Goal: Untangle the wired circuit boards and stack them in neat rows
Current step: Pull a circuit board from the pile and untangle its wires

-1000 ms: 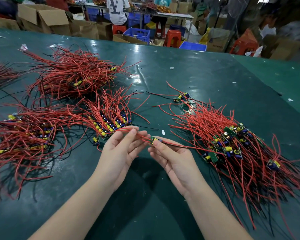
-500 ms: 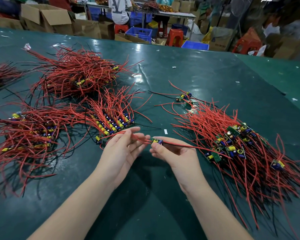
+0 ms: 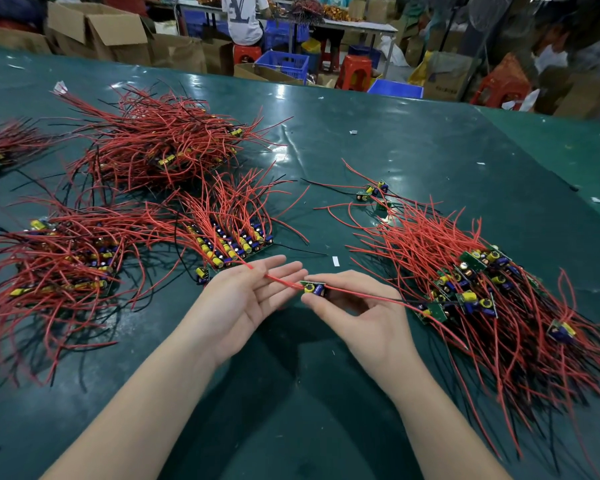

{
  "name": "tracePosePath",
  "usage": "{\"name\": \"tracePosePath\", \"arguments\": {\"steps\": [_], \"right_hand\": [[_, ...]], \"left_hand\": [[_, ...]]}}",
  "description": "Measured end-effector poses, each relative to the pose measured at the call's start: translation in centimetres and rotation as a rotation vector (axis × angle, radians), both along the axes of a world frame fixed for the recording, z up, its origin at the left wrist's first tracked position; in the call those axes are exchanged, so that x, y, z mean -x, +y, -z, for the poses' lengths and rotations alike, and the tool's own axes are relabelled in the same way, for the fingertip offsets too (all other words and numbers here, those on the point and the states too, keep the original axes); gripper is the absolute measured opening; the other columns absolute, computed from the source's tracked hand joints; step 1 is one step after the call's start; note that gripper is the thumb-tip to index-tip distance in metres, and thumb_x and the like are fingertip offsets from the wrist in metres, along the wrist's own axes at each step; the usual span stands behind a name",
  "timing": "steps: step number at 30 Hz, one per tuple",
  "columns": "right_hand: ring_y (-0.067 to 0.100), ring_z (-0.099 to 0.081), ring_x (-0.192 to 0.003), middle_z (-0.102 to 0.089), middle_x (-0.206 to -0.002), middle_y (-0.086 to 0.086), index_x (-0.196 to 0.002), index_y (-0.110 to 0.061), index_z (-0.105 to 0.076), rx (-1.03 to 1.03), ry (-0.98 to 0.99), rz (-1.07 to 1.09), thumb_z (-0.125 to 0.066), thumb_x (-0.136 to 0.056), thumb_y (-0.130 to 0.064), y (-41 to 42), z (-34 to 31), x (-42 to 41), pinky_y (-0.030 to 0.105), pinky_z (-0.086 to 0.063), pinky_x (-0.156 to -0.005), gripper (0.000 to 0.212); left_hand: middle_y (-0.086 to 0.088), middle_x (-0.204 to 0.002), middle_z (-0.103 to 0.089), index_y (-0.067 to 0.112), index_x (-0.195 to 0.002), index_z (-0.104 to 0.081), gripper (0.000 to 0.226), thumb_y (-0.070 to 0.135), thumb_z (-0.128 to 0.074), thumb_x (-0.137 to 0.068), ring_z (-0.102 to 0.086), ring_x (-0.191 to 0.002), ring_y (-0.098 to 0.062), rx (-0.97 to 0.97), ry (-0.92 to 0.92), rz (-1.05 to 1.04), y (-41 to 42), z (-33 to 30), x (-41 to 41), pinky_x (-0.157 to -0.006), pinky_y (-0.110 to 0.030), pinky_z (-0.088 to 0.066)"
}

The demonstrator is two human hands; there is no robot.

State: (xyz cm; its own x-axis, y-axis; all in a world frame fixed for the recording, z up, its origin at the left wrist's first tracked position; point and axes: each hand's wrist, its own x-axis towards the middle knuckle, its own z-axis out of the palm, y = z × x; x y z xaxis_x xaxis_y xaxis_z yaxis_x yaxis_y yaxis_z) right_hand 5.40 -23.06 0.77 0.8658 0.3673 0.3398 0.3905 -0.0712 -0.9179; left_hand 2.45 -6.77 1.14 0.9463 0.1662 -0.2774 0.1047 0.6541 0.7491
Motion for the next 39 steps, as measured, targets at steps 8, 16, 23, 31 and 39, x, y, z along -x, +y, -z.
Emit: {"name": "tracePosePath", "arguments": {"steps": [8,16,23,31,39], "right_hand": [[0.017,-0.069,-0.066,-0.073,-0.072,0.005,-0.075,-0.015,-0.077,-0.263,0.433,0.001,-0.074,-0.078,0.0,-0.1,-0.4,-0.3,0.023,-0.055,-0.063,0.015],[0.018,-0.07,-0.065,-0.072,-0.071,0.005,-0.073,-0.018,-0.078,-0.233,0.426,0.009,-0.076,-0.077,-0.002,-0.3,-0.7,-0.5,0.023,-0.055,-0.061,0.017],[0.01,-0.068,-0.073,-0.073,-0.077,-0.003,-0.083,-0.022,-0.077,0.036,0.083,0.041,-0.08,-0.075,-0.006,-0.6,-0.5,-0.5,0.018,-0.052,-0.072,0.018],[0.0,-0.065,-0.068,-0.069,-0.068,-0.015,-0.073,-0.037,-0.076,0.226,-0.086,-0.057,-0.08,-0.078,-0.012,-0.3,-1.0,0.1,0.01,-0.048,-0.066,0.025],[0.006,-0.064,-0.071,-0.07,-0.08,0.0,-0.088,-0.005,-0.077,0.064,-0.139,-0.033,-0.079,-0.072,0.006,-0.7,-1.1,0.1,0.028,-0.055,-0.074,0.019]], "left_hand": [[-0.019,-0.098,-0.073,-0.001,-0.117,-0.055,0.025,0.008,-0.037,-0.103,-0.073,-0.091,-0.025,-0.121,-0.084,-0.074,-0.3,0.1,0.1,-0.068,-0.024,-0.058],[-0.018,-0.094,-0.074,-0.005,-0.121,-0.046,0.027,0.007,-0.028,-0.105,-0.073,-0.089,-0.024,-0.127,-0.064,-0.118,-0.3,0.1,-0.2,-0.066,-0.025,-0.058],[-0.017,-0.084,-0.074,-0.008,-0.106,-0.057,0.034,0.013,-0.029,-0.106,-0.074,-0.078,-0.024,-0.184,0.044,-0.136,-0.2,0.2,-0.3,-0.059,-0.024,-0.057],[-0.011,-0.072,-0.074,-0.004,-0.087,-0.062,0.026,0.014,-0.048,-0.101,-0.073,-0.067,-0.018,-0.239,0.08,-0.314,0.4,0.4,-0.2,-0.055,-0.019,-0.055],[-0.011,-0.088,-0.076,-0.003,-0.099,-0.06,0.019,0.006,-0.044,-0.101,-0.073,-0.084,-0.017,0.028,0.021,-0.275,1.1,0.6,-0.3,-0.064,-0.019,-0.057]]}}
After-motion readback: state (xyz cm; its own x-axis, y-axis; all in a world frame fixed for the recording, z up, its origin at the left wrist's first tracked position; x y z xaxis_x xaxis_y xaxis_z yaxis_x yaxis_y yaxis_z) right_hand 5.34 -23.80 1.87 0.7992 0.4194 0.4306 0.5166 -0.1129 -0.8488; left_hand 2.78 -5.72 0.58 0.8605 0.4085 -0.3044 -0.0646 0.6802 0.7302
